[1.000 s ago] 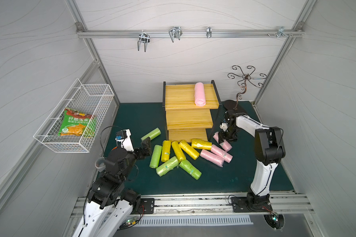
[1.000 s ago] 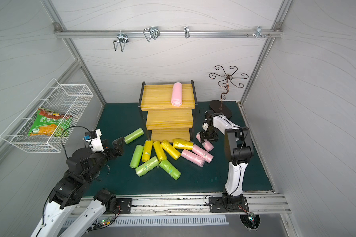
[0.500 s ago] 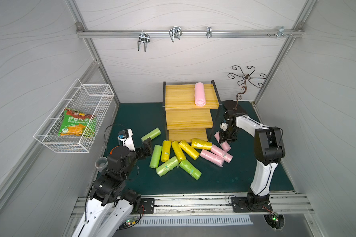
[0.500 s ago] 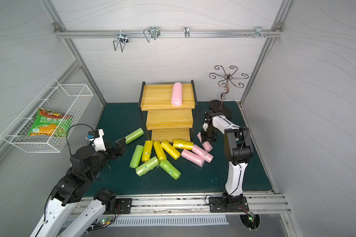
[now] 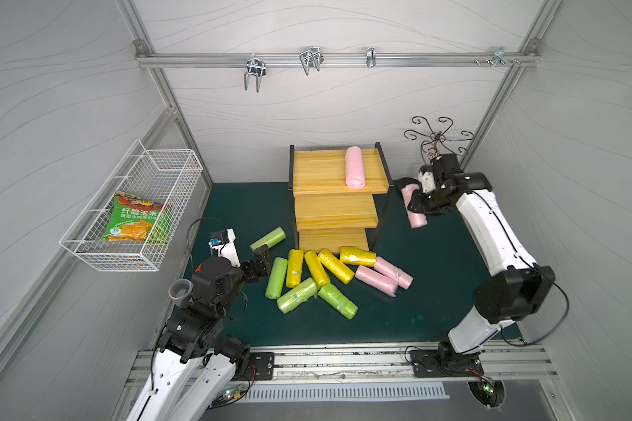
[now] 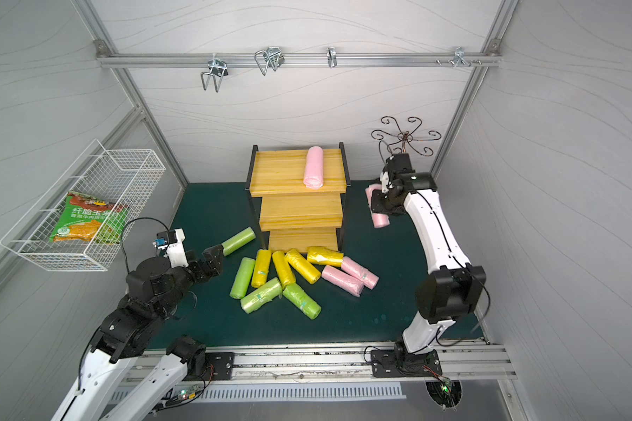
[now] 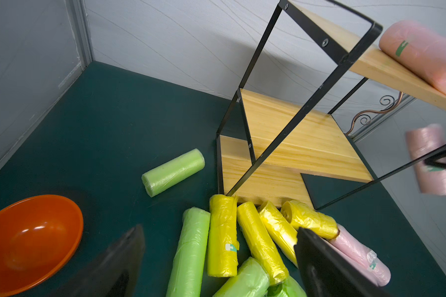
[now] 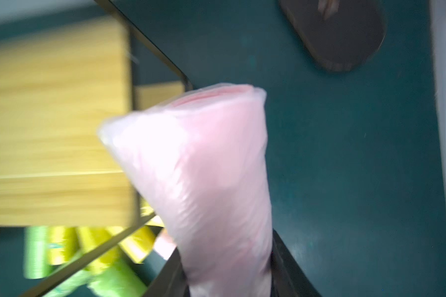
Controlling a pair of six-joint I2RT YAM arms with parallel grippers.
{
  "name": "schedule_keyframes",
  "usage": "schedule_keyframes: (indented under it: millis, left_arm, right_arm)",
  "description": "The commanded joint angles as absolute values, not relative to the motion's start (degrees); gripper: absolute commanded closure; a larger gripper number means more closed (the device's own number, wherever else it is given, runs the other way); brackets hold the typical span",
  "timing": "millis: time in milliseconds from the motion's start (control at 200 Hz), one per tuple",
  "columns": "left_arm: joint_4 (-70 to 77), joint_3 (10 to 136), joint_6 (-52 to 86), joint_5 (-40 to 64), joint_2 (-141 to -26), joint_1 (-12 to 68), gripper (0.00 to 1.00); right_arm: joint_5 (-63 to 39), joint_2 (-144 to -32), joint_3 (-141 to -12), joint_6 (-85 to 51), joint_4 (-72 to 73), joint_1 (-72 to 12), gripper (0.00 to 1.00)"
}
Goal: Sort the rolls of trash bags by color and place them on the shelf
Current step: Pick up the roll of trash bags from the center of the board.
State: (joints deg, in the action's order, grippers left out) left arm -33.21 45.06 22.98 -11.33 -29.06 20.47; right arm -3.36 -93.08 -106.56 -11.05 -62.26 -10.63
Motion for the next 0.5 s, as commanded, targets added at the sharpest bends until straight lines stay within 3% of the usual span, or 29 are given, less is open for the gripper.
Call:
schedule_keyframes:
  millis: [0,320,490]
  left_arm:
    - [-31.2,47.6,24.4,-10.5,-29.0,20.7,0.04]
    - [-33.6,48.6,26.7,-10.5,-28.3,20.7,0.05]
    - [-33.6,48.3,27.9,-10.6,-27.8,20.7,0.05]
  right_arm:
    - [-12.0,-89.8,-110.3,-14.9,-63.9,-11.0,1.00]
    - [-31.9,-85.9,-114.2,-25.4,-43.5,-17.2,1.00]
    - [-35.0,-90.0,-117.6,-27.8,-39.1,-19.5,1.00]
